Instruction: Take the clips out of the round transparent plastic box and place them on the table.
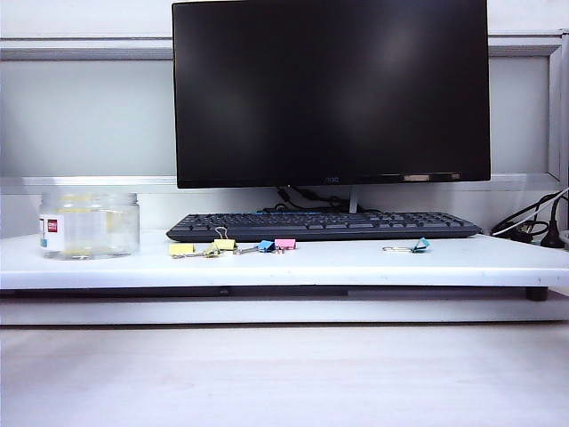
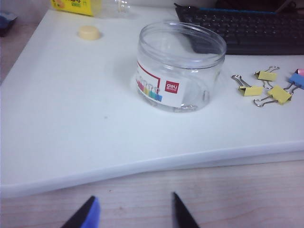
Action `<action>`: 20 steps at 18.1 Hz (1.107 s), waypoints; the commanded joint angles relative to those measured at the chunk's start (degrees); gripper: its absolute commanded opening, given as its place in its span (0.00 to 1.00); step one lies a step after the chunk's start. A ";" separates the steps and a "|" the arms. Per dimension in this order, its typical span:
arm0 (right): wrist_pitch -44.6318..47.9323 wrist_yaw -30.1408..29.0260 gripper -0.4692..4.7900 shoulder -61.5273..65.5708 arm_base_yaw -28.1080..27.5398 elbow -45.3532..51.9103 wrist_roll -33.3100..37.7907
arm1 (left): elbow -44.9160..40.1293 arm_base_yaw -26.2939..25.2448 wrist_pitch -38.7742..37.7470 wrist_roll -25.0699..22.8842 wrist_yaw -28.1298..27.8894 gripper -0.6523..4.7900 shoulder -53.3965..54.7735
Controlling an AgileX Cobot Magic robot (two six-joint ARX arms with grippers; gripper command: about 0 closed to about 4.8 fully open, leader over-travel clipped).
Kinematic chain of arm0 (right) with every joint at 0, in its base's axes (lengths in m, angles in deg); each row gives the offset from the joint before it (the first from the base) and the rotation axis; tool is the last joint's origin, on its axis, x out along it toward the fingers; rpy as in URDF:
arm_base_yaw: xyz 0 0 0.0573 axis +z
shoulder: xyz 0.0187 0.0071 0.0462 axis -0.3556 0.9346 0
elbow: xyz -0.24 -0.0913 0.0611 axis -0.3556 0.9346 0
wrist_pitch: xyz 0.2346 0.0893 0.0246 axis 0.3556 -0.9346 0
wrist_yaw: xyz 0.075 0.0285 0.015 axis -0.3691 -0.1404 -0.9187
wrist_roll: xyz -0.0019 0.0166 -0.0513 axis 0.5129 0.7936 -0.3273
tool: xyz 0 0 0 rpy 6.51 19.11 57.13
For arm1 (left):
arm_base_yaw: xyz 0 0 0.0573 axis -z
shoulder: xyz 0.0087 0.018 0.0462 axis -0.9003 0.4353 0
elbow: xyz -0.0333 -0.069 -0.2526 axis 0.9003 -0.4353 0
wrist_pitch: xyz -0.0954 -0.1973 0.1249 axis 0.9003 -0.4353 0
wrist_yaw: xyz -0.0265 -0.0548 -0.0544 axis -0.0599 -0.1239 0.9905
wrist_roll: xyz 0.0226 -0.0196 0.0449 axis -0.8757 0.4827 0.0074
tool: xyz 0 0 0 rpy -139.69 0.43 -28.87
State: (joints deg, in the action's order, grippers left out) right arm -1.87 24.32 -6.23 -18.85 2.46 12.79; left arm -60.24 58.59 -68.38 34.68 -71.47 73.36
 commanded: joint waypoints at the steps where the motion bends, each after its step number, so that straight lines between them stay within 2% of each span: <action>1: -0.37 -0.48 0.19 -0.02 0.55 -0.13 0.20 | 0.00 0.07 -0.15 0.09 0.24 0.50 -0.17; 11: -0.46 -0.48 0.19 -0.39 0.46 -0.13 0.20 | 0.00 0.04 -0.13 0.09 0.24 0.50 -0.17; 14: -0.52 -0.50 0.19 -5.92 0.44 -0.13 0.20 | 0.00 0.04 -0.15 0.09 0.24 0.50 -0.17; 20: 3.08 -0.52 0.19 -7.04 0.52 -0.31 0.20 | 0.00 0.04 -0.20 -0.09 0.24 0.50 -0.17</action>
State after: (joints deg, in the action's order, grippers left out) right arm 0.25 23.86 -13.16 -18.31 2.42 12.83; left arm -60.22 58.59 -68.51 34.65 -71.49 73.36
